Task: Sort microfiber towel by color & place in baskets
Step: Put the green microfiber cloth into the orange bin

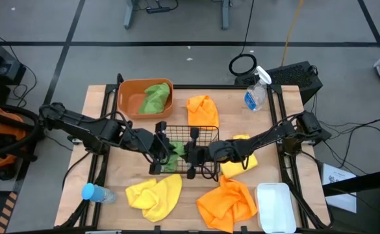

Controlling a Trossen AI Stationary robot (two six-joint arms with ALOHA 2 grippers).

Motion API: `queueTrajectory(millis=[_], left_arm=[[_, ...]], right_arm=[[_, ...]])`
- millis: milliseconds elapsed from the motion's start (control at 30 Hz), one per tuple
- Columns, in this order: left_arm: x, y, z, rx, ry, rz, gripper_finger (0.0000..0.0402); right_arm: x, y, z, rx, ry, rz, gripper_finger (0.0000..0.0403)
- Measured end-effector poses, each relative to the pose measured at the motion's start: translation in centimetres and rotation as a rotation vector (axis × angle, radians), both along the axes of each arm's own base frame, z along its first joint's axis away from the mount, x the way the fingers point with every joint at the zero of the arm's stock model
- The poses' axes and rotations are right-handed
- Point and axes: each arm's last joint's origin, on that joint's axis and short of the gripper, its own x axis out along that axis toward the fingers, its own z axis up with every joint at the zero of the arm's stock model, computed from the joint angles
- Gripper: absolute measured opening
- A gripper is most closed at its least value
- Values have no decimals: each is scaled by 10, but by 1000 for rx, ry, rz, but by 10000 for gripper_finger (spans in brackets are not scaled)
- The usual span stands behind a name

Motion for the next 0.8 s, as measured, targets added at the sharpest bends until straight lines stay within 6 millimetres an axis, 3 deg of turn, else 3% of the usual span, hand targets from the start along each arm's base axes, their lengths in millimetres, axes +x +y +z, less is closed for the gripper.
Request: queueTrajectory(millis=[133, 367, 800], left_arm=[[-17, 4, 5, -9, 32, 98, 82], [-47, 5, 6, -41, 119, 250, 195], [-24, -40, -4, 2, -15, 243, 342]], right_arm=[[-1, 1, -10, 25, 84, 6, 33], [-2, 0, -15, 50, 129, -6, 12], [-18, 1, 20, 56, 43, 11, 19]])
